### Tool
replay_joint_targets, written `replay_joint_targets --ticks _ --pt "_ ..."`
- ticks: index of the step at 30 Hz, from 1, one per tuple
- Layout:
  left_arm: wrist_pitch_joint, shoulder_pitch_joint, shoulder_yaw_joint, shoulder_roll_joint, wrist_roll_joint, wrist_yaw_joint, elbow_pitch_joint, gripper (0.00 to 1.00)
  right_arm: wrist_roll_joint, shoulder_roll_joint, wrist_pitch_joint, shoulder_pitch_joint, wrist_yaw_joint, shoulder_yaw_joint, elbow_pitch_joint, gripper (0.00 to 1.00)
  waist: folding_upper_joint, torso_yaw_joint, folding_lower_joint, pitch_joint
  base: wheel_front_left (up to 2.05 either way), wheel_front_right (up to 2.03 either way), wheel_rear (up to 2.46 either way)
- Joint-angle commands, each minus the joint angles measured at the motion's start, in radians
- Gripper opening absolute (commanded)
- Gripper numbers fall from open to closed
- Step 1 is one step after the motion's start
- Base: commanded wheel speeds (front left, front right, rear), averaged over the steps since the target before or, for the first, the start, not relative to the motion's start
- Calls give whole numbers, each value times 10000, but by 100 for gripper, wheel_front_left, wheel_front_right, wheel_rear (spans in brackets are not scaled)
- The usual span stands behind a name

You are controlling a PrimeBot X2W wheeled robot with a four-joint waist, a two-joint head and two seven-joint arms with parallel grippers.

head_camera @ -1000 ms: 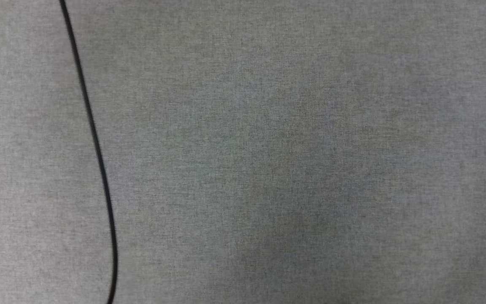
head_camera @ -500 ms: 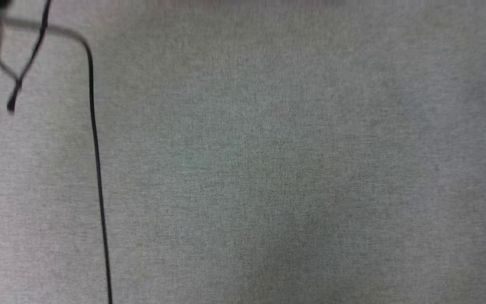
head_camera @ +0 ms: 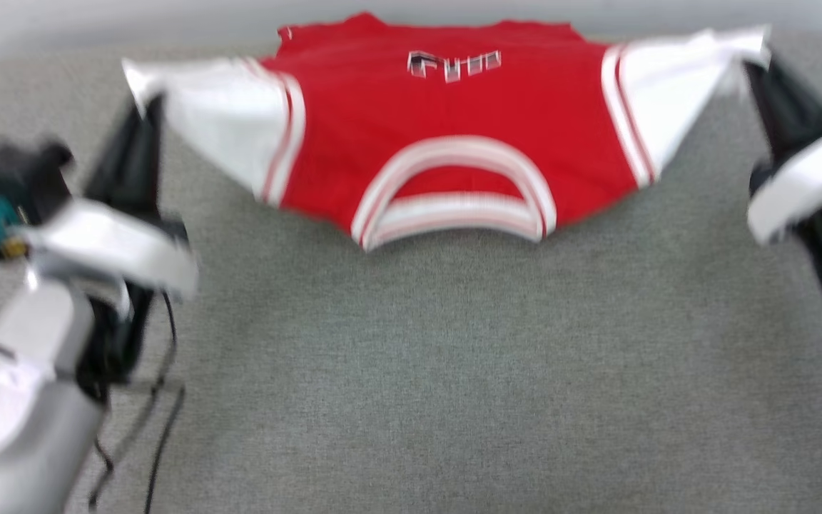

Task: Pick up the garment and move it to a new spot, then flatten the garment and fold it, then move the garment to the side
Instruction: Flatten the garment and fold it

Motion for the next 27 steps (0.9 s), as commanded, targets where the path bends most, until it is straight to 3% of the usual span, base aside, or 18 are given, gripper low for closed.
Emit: replay_joint_targets --ticks 1,13,21,27 --pt "9 817 2 113 -155 231 -349 0 6 -44 51 836 -11 -151 -267 0 -1 13 3 -524 0 0 0" --pt "-2 4987 54 508 -1028 1239 -1515 0 -301 241 1080 6040 -11 -2060 -2307 0 -1 152 3 -1939 0 0 0" --pt "-44 6736 -112 516 -1346 1437 -1453 0 -606 697 2324 8763 -13 -3168 -3501 0 -1 223 3 -2362 0 0 0" --pt "-106 7448 -102 380 -1468 1450 -1117 0 -634 927 2931 10236 -13 -3825 -3465 0 -1 315 3 -2517 0 0 0"
